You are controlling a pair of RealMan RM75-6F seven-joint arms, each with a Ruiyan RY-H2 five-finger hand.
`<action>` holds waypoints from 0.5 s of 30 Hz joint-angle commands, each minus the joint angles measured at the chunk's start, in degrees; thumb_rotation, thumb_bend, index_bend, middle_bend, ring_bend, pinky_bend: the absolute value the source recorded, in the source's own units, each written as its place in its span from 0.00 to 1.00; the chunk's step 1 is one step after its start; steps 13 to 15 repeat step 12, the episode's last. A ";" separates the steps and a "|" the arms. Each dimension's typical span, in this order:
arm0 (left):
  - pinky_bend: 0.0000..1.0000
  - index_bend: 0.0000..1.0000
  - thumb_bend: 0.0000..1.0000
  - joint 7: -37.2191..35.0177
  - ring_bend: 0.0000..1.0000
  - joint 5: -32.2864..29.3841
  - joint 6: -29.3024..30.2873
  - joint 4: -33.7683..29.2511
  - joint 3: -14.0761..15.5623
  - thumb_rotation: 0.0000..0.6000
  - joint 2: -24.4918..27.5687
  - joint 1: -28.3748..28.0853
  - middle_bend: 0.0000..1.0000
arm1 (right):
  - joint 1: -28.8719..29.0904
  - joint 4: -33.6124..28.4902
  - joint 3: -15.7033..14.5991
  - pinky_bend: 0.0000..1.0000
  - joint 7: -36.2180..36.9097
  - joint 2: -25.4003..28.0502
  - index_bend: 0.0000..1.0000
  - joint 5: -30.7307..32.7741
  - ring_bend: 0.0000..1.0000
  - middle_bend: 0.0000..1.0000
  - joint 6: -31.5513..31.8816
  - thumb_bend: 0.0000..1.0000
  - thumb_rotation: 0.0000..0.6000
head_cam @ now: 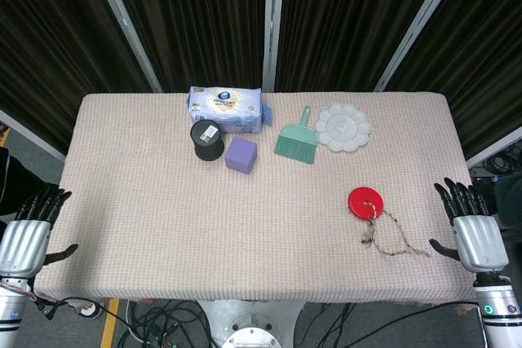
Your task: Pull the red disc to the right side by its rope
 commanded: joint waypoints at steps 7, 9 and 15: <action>0.13 0.13 0.00 -0.22 0.04 -0.42 -0.51 0.54 0.21 1.00 -0.41 0.00 0.10 | 4.21 -4.64 2.60 0.00 -0.89 1.73 0.00 1.41 0.00 0.00 -7.69 0.00 1.00; 0.13 0.13 0.00 -0.61 0.04 -0.47 -0.28 0.77 0.22 1.00 -0.40 0.17 0.10 | 3.62 -4.79 2.52 0.00 -1.31 1.53 0.00 1.22 0.00 0.00 -7.03 0.00 1.00; 0.13 0.13 0.00 -0.93 0.04 -0.38 -0.02 1.07 0.26 1.00 -0.37 0.31 0.10 | 2.37 -4.36 2.16 0.00 -2.30 1.20 0.00 1.10 0.00 0.00 -5.74 0.00 1.00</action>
